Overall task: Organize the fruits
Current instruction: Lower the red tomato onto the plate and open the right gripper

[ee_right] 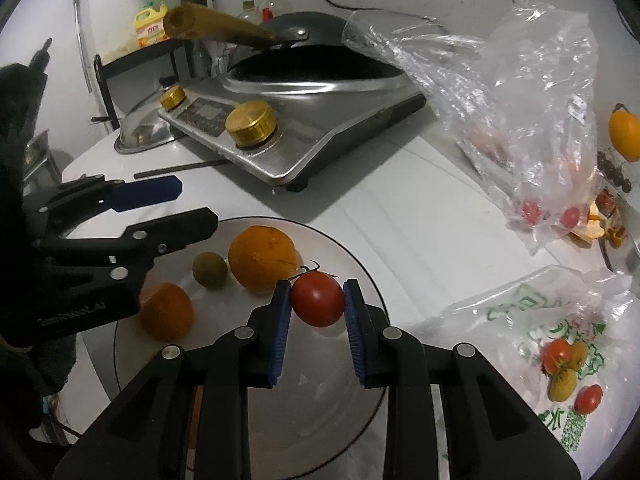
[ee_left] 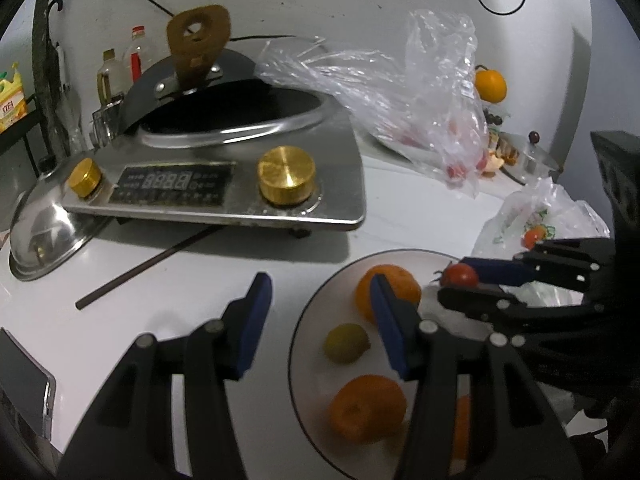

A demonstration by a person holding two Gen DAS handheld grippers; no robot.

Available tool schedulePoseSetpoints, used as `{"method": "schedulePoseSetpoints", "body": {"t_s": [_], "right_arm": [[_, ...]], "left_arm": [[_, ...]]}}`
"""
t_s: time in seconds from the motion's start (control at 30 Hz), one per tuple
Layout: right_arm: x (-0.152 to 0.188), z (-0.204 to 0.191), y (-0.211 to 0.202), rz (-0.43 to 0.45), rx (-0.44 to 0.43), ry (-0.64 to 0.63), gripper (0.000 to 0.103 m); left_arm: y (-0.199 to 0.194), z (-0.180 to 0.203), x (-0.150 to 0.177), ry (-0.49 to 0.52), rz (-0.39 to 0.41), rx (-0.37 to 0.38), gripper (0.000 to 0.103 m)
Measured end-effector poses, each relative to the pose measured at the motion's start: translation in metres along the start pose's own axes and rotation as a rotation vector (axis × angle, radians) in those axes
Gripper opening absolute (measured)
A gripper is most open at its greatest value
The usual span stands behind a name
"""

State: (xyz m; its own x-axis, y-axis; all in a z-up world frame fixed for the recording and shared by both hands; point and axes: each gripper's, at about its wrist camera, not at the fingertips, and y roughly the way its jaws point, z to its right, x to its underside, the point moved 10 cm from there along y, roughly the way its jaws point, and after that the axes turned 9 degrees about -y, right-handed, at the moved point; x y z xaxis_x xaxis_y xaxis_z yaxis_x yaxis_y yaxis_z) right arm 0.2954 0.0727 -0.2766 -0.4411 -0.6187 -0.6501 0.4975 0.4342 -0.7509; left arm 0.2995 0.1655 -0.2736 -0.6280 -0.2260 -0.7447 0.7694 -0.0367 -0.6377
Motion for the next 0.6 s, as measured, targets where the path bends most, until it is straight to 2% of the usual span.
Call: {"method": "schedulePoseSetpoints", "body": {"t_s": [0.43, 0.6], "right_arm": [[0.004, -0.003, 0.015, -0.032, 0.012, -0.004, 0.029], [0.008, 0.001, 0.012, -0.029, 0.013, 0.013, 0.029]], "left_arm": [[-0.006, -0.011, -0.003, -0.035, 0.021, -0.006, 0.053], [-0.009, -0.004, 0.002, -0.030, 0.010, -0.007, 0.053]]}}
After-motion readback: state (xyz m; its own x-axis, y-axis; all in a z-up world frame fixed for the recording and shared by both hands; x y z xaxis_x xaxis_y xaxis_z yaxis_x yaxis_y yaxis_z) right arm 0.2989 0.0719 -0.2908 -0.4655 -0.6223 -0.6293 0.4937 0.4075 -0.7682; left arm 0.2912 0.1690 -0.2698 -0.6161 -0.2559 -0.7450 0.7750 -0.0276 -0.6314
